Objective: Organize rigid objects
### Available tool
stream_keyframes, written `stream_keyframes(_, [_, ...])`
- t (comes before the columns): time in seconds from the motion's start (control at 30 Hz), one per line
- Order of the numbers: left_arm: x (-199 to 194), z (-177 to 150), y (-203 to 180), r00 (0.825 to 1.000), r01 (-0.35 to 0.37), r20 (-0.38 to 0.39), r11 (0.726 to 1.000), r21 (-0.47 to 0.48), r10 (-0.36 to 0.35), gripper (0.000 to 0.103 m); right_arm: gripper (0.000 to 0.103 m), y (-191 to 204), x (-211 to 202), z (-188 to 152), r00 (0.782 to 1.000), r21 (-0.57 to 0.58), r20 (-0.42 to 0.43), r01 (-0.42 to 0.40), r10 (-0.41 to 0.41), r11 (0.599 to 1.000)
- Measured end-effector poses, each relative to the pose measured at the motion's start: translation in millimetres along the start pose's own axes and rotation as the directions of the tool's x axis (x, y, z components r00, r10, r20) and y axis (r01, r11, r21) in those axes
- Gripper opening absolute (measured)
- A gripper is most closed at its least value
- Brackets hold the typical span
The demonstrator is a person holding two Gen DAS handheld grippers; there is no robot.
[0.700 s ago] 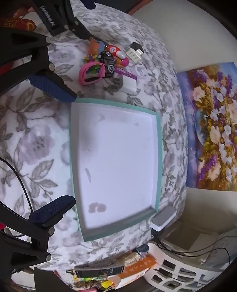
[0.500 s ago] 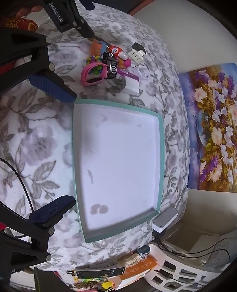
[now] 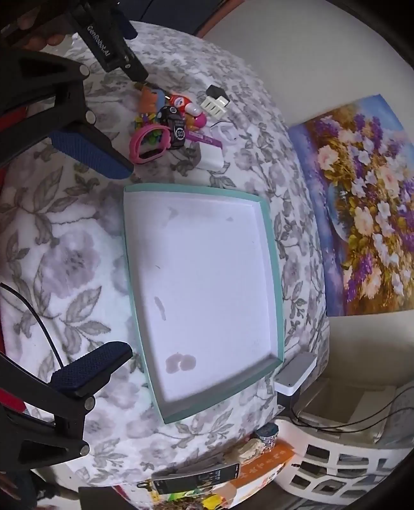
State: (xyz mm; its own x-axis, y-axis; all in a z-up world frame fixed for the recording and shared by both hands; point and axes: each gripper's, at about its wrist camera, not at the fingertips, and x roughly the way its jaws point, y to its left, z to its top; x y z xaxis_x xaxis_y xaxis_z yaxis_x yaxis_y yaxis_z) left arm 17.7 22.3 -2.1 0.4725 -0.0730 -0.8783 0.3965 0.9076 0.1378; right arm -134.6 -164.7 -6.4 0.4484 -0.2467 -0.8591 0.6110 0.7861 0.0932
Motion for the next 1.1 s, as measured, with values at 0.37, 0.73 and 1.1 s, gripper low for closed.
stream_keyframes(0.37, [-3.3,-0.4,-4.4,1.000,0.008,0.014,1.000,0.014,-0.008,0.103,0.103,-7.6,-0.8,-1.1,1.000,0.037,-0.005,-0.022,0.023,0.999])
stream_keyframes(0.73, [-8.3,-1.7,-13.9,0.999,0.042,0.025,0.998,0.050,-0.043,0.103,0.103,-8.7,4.4,-1.0,1.000,0.053,0.001,0.004,-0.004,0.999])
stream_keyframes(1.1, [0.3,-4.7,-5.5,0.998,0.057,-0.009,0.998,0.024,-0.057,0.103,0.103,2.2,10.2,0.5,0.997,-0.015,0.037,0.072,-0.072,0.997])
